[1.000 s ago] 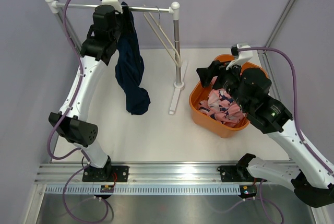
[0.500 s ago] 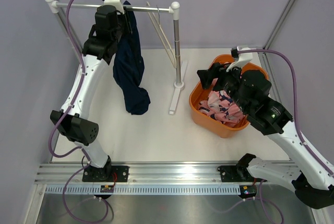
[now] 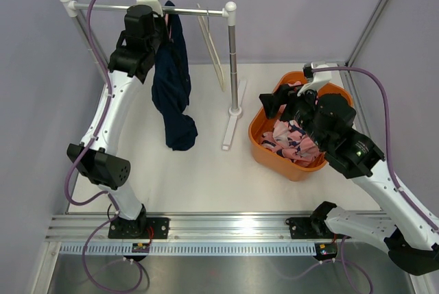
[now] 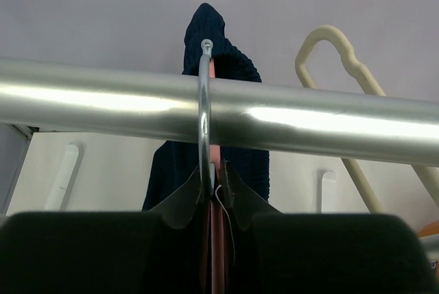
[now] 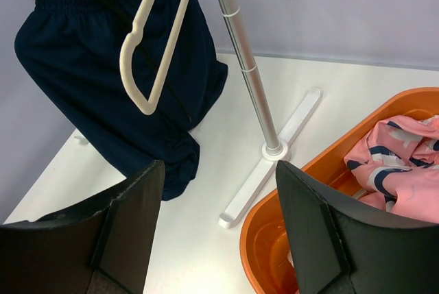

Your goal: Remove the shorts from the hanger

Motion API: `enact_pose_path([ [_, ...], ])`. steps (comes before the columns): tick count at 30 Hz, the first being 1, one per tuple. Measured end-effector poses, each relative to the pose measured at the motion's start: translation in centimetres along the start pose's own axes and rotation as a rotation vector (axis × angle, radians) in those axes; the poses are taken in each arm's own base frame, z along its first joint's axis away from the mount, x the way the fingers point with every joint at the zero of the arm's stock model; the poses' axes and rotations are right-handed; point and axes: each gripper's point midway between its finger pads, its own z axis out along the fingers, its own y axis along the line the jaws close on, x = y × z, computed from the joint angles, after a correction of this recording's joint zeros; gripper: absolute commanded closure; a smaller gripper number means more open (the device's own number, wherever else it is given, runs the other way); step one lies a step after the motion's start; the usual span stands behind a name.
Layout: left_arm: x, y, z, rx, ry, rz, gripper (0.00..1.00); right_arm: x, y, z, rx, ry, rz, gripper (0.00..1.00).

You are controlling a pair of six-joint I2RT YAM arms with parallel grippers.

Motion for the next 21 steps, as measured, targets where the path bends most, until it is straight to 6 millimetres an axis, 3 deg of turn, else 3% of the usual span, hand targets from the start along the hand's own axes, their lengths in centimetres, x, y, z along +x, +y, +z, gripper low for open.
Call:
enact_pose_path([
  [3, -0.01, 0.03, -0.07, 0.000, 0.003, 0.005, 0.76, 0.00, -0.03, -0.10, 0.000, -0.001, 0.000, 0.25],
  [6, -0.03, -0.02, -0.09, 0.004, 0.002, 0.010, 0.71, -0.06, -0.04, -0.21, -0.001, -0.004, 0.001, 0.25],
  [12, 0.04, -0.13, -0.03, 0.010, 0.004, 0.013, 0.72, -0.01, -0.09, -0.29, -0.001, -0.004, 0.001, 0.25],
  [19, 0.83, -0.08, 0.65, 0.005, 0.023, 0.021, 0.82, 0.26, -0.18, -0.33, 0.000, 0.000, 0.000, 0.25],
  [21, 0.93, -0.03, 0.72, 0.003, 0.025, 0.021, 0.88, 0.29, -0.19, -0.32, 0.001, 0.001, 0.000, 0.25],
])
